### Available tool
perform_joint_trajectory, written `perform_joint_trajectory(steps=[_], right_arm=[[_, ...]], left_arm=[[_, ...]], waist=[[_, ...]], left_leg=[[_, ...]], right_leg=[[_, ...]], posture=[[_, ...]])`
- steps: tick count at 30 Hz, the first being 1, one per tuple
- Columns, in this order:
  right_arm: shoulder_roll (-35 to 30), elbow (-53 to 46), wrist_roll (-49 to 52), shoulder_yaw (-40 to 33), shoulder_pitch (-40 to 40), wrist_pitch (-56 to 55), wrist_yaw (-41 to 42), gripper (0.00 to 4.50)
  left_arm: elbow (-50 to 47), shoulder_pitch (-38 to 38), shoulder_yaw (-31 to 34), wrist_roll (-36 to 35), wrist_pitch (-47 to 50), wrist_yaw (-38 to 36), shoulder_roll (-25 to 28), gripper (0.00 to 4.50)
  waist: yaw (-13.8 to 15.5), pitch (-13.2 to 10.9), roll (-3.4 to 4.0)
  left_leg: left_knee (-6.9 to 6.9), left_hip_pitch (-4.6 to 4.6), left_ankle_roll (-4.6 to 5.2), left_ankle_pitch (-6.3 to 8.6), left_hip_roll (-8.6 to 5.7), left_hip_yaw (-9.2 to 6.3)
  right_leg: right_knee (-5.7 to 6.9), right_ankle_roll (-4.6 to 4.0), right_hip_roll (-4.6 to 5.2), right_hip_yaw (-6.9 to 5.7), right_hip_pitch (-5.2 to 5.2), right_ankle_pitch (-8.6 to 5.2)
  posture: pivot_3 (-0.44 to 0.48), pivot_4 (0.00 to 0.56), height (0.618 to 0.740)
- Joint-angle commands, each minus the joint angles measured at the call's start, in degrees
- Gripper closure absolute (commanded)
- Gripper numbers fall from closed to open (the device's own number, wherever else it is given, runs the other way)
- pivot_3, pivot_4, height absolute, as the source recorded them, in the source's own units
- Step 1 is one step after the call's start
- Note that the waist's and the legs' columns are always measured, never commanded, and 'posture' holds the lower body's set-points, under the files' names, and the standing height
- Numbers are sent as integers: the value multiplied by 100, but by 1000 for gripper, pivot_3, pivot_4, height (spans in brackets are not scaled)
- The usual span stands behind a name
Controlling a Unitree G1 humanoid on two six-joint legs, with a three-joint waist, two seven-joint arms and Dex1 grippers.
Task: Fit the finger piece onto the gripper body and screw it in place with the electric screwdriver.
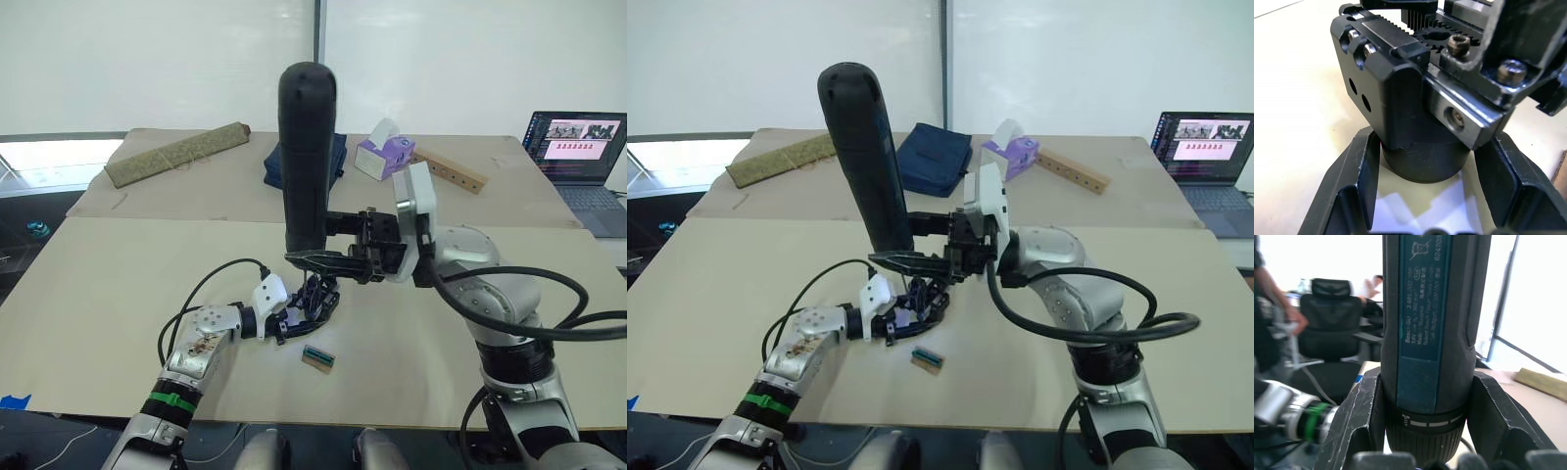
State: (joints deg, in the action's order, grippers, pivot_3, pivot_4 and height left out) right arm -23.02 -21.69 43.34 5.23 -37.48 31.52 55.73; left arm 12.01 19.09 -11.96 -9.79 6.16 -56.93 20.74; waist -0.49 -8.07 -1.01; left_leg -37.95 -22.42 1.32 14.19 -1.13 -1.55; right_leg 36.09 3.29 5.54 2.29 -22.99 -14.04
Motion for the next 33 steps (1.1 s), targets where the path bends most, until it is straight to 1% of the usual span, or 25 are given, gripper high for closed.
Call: perform_joint_trajectory(steps=[1,2,3,4,6,7,9,11,13,14,16,18,20,21,23,26,30,33], right_arm=[[-67,-498,786,-479,-262,190,-25,2598],[-135,-572,960,-541,-298,287,-17,2598],[-203,-667,1122,-602,-334,380,-40,2598],[-269,-751,1303,-671,-377,483,-107,2598],[-441,-838,1759,-877,-508,752,-315,2598],[-529,-839,1927,-963,-558,855,-405,2598],[-1011,-717,2387,-1366,-616,1229,-623,2598],[-1431,-622,2663,-1635,-597,1480,-748,2598],[-2235,-338,2754,-1964,-433,1900,-588,2598],[-2795,-137,2636,-2116,-273,2210,-548,2598],[-3680,170,2354,-2229,-3,2675,-535,2598],[-5053,605,1621,-1749,559,3274,-236,2598],[-5828,977,1077,-1295,1052,3396,86,2598],[-5999,1115,901,-1131,1211,3347,223,2598],[-6065,1519,339,-586,1328,3279,199,2598],[-5814,2120,-704,264,1278,2895,140,2598],[-5469,2678,-1513,813,1045,2528,316,2598],[-5118,3104,-2096,1034,876,2109,277,2598]], left_arm=[[335,-122,-56,145,163,186,-4,898],[350,-125,-38,137,137,178,7,446],[358,-146,3,118,59,173,22,99],[355,-180,49,100,-12,170,53,21],[274,-280,137,7,-57,9,195,21],[254,-316,176,-3,-116,-28,257,21],[115,-536,340,-143,-288,-324,576,21],[30,-693,511,-283,-345,-400,762,21],[-46,-881,829,-579,-429,-653,1060,21],[-54,-981,1071,-809,-494,-852,1229,21],[-85,-1127,1441,-1199,-556,-1176,1474,21],[-354,-1324,1843,-1676,-517,-1712,1852,21],[-582,-1405,2061,-1930,-507,-2018,2083,21],[-650,-1413,2119,-1989,-533,-2089,2140,21],[-790,-1406,2264,-2160,-478,-2245,2274,21],[-944,-1394,2361,-2245,-499,-2415,2393,21],[-955,-1316,2368,-2135,-744,-2385,2339,21],[-954,-1297,2342,-2148,-686,-2361,2334,21]], waist=[[6,0,1],[7,0,1],[7,-1,2],[6,-1,2],[-6,-1,2],[-22,-1,2],[-69,-2,0],[-92,-3,0],[-99,-4,2],[-92,-5,2],[-71,-6,4],[-37,-11,11],[-5,-14,15],[22,-16,12],[30,-22,22],[5,-42,55],[-32,-70,97],[-57,-78,101]], left_leg=[[0,0,0,0,0,0],[0,-1,0,0,-1,0],[0,-1,0,0,0,0],[0,-2,0,0,1,0],[0,-2,0,0,5,0],[2,-2,0,0,10,0],[9,-4,0,0,11,0],[15,-4,0,0,14,-1],[25,-8,0,0,17,0],[30,-11,0,0,18,0],[32,-27,0,0,24,0],[31,-58,0,0,22,0],[24,-118,2,-1,13,3],[22,-125,1,-1,17,3],[20,-138,1,-1,10,4],[20,-139,2,-1,-2,16],[18,-138,3,-2,-5,31],[8,-129,2,-3,-3,42]], right_leg=[[0,0,1,0,-1,0],[0,0,4,0,-1,0],[0,0,6,1,-2,0],[0,0,10,1,-3,0],[-1,0,12,1,-4,0],[-1,-1,36,3,-5,0],[0,-6,50,7,-15,0],[-4,-10,53,7,-17,0],[-9,-15,67,6,-21,-3],[-16,-16,72,7,-24,-4],[-23,-22,80,5,-34,-7],[-25,-23,92,4,-65,-8],[-20,-22,101,4,-126,-7],[-25,-23,103,-6,-129,-7],[-38,-24,112,-7,-132,-7],[-40,-21,122,1,-131,-6],[-28,-8,94,-14,-140,2],[-6,-3,34,-16,-141,4]], posture=[[0,150,740],[0,150,740],[0,150,740],[0,150,740],[0,150,740],[0,150,740],[0,150,740],[0,150,740],[0,150,740],[0,150,740],[0,150,740],[0,150,740],[0,150,740],[0,150,740],[0,150,740],[0,150,740],[0,150,740],[0,150,740]])
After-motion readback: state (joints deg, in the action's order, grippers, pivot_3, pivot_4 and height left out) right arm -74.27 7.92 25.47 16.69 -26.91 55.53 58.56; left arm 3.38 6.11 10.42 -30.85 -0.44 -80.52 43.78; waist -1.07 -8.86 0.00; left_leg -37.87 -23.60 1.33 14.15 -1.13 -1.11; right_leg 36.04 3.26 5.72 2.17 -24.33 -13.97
